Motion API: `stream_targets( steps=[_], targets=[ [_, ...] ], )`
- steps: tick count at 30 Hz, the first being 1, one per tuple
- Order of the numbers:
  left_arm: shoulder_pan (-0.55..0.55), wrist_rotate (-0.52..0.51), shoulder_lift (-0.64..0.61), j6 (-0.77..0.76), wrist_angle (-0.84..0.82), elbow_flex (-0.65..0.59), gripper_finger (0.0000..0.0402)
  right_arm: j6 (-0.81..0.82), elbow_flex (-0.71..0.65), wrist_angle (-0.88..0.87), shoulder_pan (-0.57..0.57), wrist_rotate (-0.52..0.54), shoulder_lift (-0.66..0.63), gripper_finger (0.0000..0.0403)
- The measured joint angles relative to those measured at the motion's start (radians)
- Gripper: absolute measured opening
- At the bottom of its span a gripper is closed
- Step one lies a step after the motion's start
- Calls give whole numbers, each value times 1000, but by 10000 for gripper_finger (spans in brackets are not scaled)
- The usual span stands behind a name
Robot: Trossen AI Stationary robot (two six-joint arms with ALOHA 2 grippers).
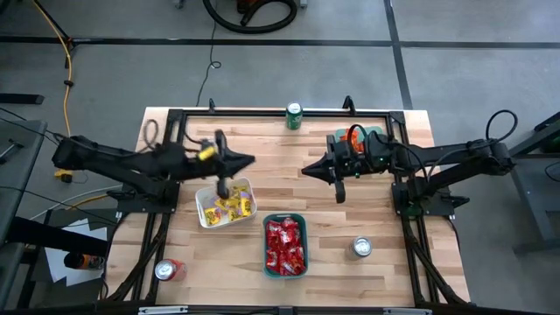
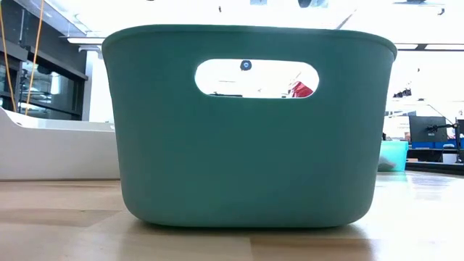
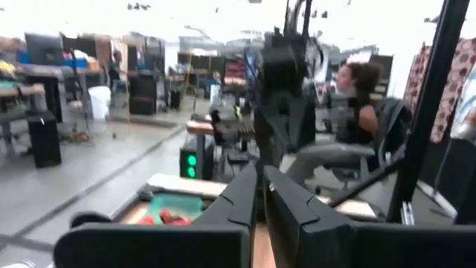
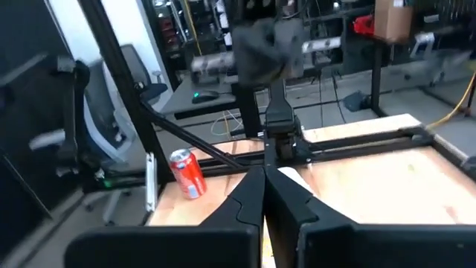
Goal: Sort candy
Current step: Return to Home Position
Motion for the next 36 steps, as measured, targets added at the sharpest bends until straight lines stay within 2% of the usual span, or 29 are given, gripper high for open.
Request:
stream_targets(
  steps=[4,8,12,17,22,31,36],
  targets=[
    [32,27,-136,39,-126,0,4,-107,0,-6,2,-37,0,2],
    [51,33,-269,39,-205,-55,1,-111,0,-8,3,-44,0,1],
    [68,55,-383,19,-140,-214,0,-85,0,-8,2,-42,0,1],
    [109,56,-501,-24,41,-437,0,-31,0,-8,2,-63,0,0],
    [157,110,-617,-112,138,-583,0,17,0,-8,2,-76,0,0],
    [175,132,-741,-214,180,-721,0,61,0,-13,3,-152,-27,0],
    [175,130,-768,-251,133,-736,0,61,0,-125,3,-145,-107,0]
  ],
)
